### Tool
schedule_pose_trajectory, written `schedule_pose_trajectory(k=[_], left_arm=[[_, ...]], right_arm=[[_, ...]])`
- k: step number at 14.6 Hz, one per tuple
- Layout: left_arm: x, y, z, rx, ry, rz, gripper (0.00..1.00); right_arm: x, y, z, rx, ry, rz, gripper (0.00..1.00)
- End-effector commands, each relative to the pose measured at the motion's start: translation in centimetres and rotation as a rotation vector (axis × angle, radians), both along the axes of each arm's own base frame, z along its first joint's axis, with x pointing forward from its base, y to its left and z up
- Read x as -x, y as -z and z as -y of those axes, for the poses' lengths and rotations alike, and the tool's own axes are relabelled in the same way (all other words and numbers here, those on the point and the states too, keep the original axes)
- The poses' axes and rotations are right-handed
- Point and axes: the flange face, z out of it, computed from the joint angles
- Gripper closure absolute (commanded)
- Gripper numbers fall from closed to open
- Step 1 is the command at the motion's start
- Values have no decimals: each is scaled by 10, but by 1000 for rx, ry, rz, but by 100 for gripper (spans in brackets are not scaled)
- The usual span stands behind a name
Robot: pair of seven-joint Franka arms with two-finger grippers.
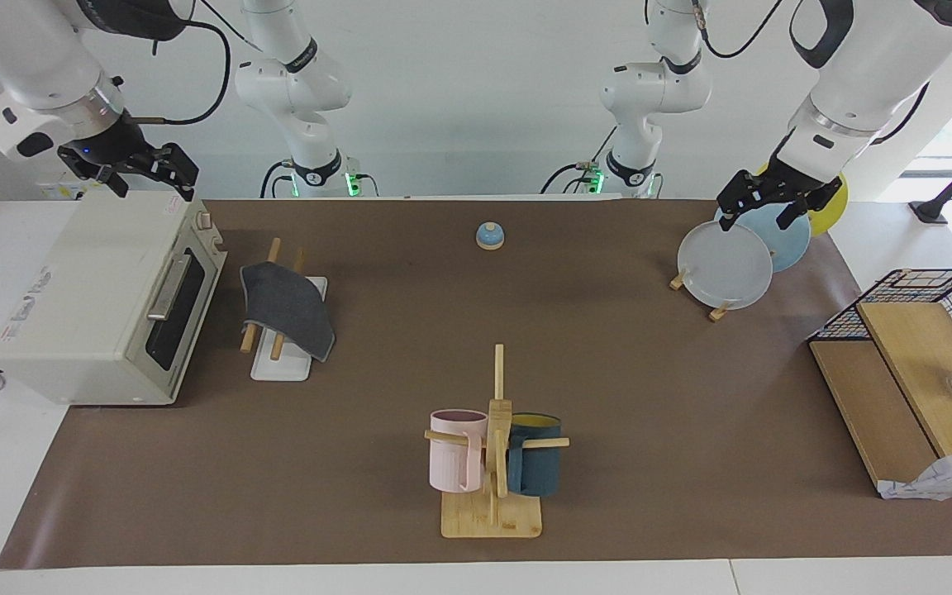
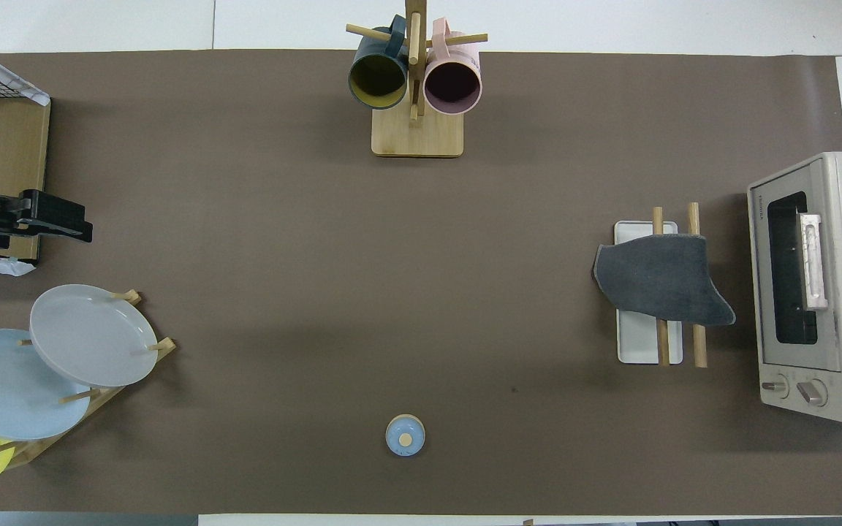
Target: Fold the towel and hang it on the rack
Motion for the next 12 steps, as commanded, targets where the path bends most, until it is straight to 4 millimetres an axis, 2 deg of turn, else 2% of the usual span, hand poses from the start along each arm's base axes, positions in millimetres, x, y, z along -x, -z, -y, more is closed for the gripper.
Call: schedule_pose_trajectory(k=[1, 6, 12], left_arm=[[5, -4, -4, 4, 6, 5, 0], [5, -4, -4, 4, 6, 5, 0], [5, -4, -4, 5, 4, 7, 0]], right_arm=[[2, 2, 3, -8, 25, 19, 0], [5, 16, 0, -24, 20, 41, 0], [4, 14, -2, -22, 14, 49, 0]])
